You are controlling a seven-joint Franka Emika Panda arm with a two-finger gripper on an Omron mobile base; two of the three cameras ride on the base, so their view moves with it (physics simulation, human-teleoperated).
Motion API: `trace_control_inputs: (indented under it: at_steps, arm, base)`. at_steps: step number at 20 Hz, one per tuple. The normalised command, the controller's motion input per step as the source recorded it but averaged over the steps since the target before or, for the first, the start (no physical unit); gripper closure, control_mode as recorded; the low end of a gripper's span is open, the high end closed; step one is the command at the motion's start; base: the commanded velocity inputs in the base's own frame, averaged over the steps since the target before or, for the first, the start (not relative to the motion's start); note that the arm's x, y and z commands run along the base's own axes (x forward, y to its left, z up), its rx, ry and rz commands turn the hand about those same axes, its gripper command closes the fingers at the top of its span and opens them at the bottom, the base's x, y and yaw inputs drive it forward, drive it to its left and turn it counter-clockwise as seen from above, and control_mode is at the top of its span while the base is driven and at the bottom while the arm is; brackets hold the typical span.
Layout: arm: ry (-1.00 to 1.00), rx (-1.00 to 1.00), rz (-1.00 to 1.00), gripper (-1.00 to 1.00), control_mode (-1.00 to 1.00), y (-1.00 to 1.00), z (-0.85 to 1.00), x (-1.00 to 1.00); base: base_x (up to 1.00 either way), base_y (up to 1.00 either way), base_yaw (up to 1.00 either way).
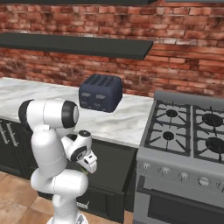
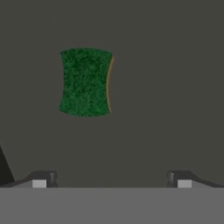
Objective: Restock the sink supplies by placing the sponge and soap dispenser on the counter and next to the sink. Make sure the soap dispenser is upright.
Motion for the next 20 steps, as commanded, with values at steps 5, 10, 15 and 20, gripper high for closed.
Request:
trace_control_inputs:
  at_steps: [5,10,15,20]
  arm:
    - [-0.02,-0.02,-0.02,-1.00,-1.00,0.05,-0.04,0.04]
    - [0.00,-0.02,0.00,-1.00,-1.00,0.02,-0.12,0.07]
    - [0.00,-0.02,0.00,-1.00,-1.00,0.00,-0.01,0.14]
    - [0.00,-0.01,-0.01,-1.00,-1.00,0.00,-0.01,0.17]
  base:
    - [0.00,0.00,0.00]
    - [0.00,0.00,0.00]
    - [0.00,0.00,0.00]
    - [0.00,0.00,0.00]
